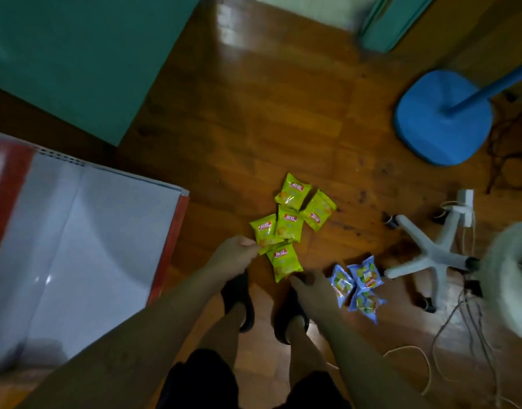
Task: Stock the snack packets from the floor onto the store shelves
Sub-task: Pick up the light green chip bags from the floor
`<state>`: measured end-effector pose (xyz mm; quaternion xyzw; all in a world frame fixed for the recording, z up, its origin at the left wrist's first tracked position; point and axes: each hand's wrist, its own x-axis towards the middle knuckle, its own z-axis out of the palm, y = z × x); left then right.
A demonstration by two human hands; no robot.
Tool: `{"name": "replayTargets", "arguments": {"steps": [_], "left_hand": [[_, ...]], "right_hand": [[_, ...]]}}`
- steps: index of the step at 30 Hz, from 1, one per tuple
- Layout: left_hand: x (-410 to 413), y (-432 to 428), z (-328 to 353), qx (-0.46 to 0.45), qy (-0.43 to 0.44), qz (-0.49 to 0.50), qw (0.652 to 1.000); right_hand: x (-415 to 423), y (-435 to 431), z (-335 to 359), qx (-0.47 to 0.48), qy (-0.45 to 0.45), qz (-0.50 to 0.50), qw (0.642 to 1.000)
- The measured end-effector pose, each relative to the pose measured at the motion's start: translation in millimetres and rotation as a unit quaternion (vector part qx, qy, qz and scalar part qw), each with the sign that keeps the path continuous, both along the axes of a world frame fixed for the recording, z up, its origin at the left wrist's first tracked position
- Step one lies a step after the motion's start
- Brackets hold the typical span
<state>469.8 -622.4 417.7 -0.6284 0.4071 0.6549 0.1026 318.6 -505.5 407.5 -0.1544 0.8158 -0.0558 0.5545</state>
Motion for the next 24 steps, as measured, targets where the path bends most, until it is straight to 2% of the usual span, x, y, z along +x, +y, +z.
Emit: {"name": "replayTargets", "arguments": {"steps": [5,11,15,20,24], "left_hand": [[-22.2,9.7,-127.4,0.071,-0.041,0.13,0.988],[-51.6,54.0,-294.2,0.148,-0.049,0.22,0.963],[-68.0,83.4,-381.5,0.185,-0.038,0.229,0.955],[-64.7,111.1,-451.3,0.195,-0.062,0.257,0.945],[-52.0,128.9,-465.2,0.246,-0.035,0.249,0.936]], "right_hand": [[-13.4,-11.9,-115.5,0.0,-0.015,0.005,1.0],[-34.2,3.8,-273.9,0.031,-0.017,0.047,0.998],[-51.1,15.2,-368.2,0.056,-0.018,0.05,0.997],[-59.8,38.2,-452.3,0.05,-0.052,0.011,0.997],[-56.9,60.9,-468.6,0.068,-0.103,-0.047,0.991]]}}
